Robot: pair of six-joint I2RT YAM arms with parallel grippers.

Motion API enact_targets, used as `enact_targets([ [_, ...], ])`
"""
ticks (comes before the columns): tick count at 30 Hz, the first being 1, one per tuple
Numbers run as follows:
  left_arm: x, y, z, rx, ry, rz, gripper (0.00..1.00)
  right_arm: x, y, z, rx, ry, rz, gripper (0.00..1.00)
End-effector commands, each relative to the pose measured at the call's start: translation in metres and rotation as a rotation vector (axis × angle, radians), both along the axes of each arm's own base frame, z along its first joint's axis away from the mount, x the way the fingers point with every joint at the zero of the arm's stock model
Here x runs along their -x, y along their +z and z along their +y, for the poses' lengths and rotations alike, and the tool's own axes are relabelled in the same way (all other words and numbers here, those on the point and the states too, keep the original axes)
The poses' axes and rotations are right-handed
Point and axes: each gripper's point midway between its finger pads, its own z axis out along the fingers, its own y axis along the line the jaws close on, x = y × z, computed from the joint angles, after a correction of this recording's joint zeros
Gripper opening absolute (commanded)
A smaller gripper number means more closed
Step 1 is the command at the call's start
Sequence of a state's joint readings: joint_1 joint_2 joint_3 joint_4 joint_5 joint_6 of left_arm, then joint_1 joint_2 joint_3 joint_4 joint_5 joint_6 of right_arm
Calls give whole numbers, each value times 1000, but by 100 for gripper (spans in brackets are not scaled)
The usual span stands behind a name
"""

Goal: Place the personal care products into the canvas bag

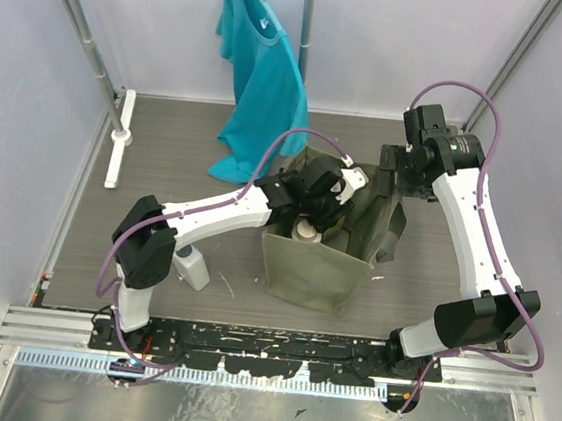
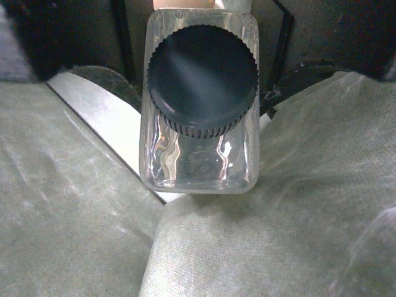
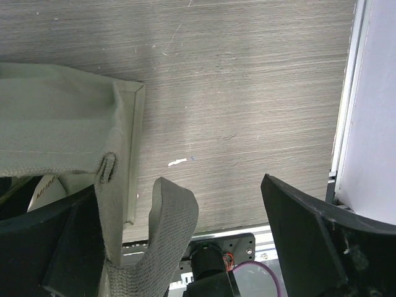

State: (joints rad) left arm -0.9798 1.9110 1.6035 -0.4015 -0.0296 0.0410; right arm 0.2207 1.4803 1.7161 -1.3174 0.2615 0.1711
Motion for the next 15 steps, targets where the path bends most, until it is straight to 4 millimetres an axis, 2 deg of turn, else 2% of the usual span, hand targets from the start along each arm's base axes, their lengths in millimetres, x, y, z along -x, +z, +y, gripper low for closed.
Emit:
enact_targets([
  [1,-10,29,-18,104,1,-73,31,6,14,-8,17,-15,-58,100],
  [5,-7,14,-15,72,5,-38,30,8,13,-8,15,-15,-62,100],
  [11,-3,-7,-12,35,-1,-3,15,9,13,-7,10,-17,-66,100],
  [15,-2,-17,-11,17,-2,10,12,8,13,-6,5,-15,-64,100],
])
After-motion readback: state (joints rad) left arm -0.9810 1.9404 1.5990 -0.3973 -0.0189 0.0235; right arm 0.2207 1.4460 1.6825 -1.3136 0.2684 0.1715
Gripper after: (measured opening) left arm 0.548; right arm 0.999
